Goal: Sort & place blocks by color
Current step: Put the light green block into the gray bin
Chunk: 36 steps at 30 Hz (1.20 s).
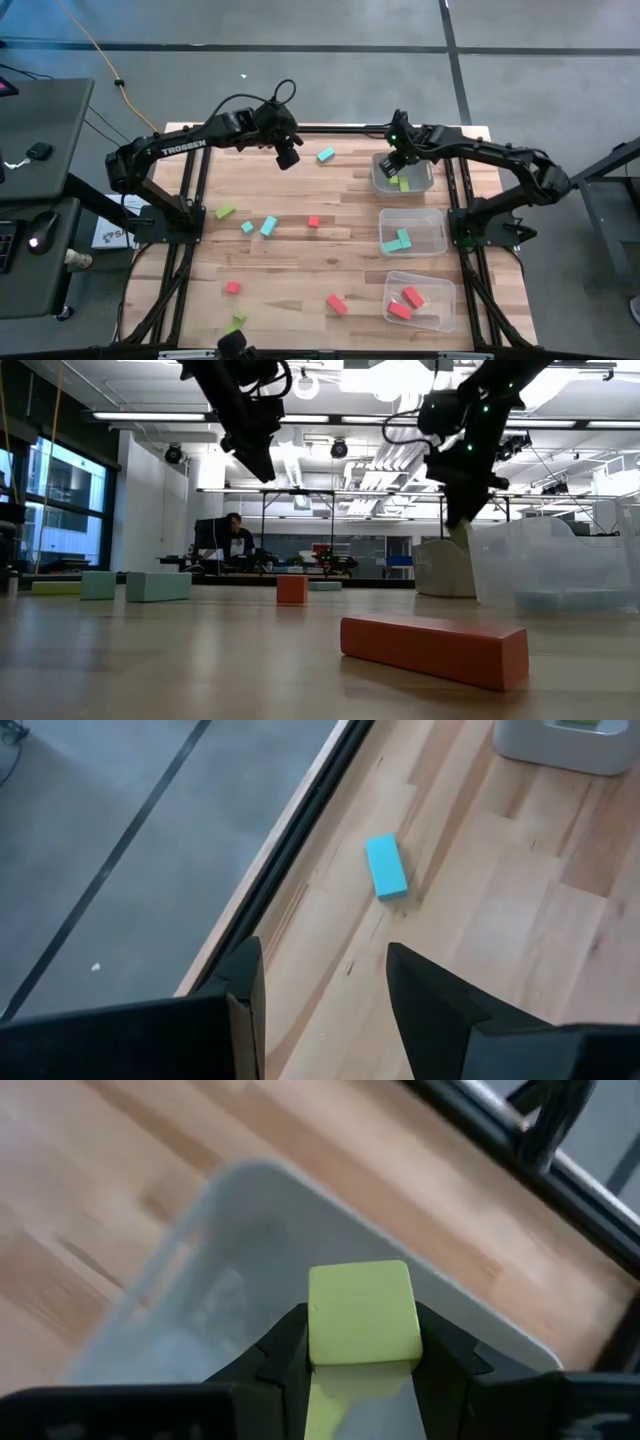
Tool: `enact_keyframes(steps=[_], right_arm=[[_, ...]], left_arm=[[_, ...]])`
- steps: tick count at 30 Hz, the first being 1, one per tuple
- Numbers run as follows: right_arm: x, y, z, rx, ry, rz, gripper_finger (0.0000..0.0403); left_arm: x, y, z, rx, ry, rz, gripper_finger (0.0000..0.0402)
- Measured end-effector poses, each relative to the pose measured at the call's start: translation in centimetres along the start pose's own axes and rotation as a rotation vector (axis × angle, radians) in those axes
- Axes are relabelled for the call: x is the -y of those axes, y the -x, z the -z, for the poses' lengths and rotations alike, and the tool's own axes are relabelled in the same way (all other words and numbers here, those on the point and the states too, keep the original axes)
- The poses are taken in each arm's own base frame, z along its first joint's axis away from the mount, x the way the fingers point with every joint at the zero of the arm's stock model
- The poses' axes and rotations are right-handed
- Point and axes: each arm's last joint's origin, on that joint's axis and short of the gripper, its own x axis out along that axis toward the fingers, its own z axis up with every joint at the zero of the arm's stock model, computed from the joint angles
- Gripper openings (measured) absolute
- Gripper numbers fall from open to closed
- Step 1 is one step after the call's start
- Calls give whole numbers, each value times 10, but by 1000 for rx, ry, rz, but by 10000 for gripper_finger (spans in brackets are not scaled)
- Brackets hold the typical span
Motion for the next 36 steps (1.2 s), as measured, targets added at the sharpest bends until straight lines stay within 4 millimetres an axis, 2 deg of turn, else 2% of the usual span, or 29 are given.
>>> enact_keyframes(steps=[12,19,27,36], right_arm=[[-6,-38,5,-183,322,84,112],[-11,-59,7,-271,504,78,112],[-12,-71,9,-317,534,104,114],[-12,-70,10,-329,532,95,178]], left_arm=[[0,0,0,0,-3,-1,129],[0,0,0,0,-2,0,129],[0,0,0,-1,-2,0,129],[0,0,0,-2,-3,0,129]])
